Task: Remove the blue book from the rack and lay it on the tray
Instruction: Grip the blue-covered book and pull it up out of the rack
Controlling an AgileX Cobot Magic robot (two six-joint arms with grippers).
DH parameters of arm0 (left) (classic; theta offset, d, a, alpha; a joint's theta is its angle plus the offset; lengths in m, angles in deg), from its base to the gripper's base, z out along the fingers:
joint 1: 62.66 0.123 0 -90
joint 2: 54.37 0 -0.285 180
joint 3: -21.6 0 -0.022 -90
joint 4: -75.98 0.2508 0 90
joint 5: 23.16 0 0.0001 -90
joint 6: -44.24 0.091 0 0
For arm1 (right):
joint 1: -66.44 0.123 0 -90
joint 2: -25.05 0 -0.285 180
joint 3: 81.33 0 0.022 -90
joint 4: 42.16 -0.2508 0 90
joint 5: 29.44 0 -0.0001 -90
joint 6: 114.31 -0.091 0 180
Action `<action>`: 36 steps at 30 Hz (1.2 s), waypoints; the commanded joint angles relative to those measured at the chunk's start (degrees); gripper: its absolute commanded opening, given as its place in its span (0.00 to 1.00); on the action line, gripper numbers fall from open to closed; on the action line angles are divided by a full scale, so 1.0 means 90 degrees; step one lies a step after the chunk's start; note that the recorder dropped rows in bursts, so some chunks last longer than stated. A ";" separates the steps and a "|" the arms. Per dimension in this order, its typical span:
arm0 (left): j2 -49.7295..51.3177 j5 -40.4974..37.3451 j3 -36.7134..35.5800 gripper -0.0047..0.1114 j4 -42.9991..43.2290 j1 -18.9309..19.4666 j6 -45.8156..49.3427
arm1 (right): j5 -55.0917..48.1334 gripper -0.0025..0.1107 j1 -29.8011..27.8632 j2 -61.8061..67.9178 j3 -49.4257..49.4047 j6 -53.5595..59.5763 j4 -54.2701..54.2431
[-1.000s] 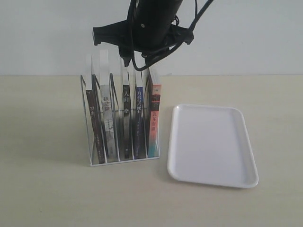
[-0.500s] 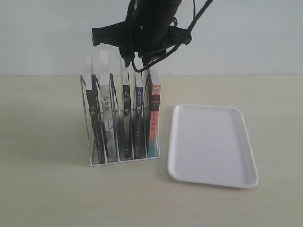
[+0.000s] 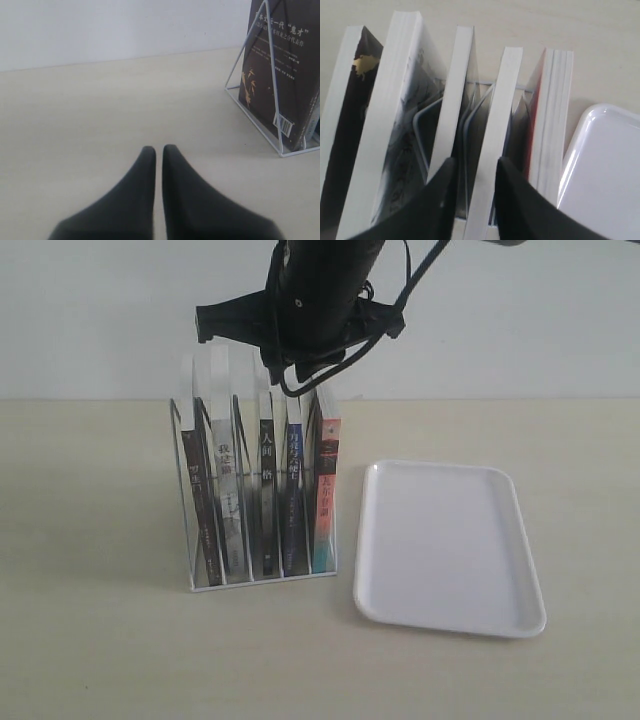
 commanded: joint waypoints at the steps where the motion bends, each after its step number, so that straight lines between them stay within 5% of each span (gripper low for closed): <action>1: -0.0020 0.0101 0.0022 0.08 -0.0015 0.0013 0.0015 | 0.0024 0.24 -0.0025 0.0007 -0.0018 0.0051 0.0076; 30: -0.0020 0.0101 0.0022 0.08 -0.0015 0.0013 0.0015 | -0.0158 0.23 -0.0025 0.0449 -0.0018 0.0026 0.0111; 34: -0.0020 0.0101 0.0022 0.08 -0.0015 0.0013 0.0015 | -0.0323 0.01 -0.0025 0.0449 -0.0018 0.0045 0.0126; 36: -0.0020 0.0101 0.0022 0.08 -0.0015 0.0013 0.0015 | -0.0334 0.02 -0.0025 0.0437 -0.0018 0.0057 0.0126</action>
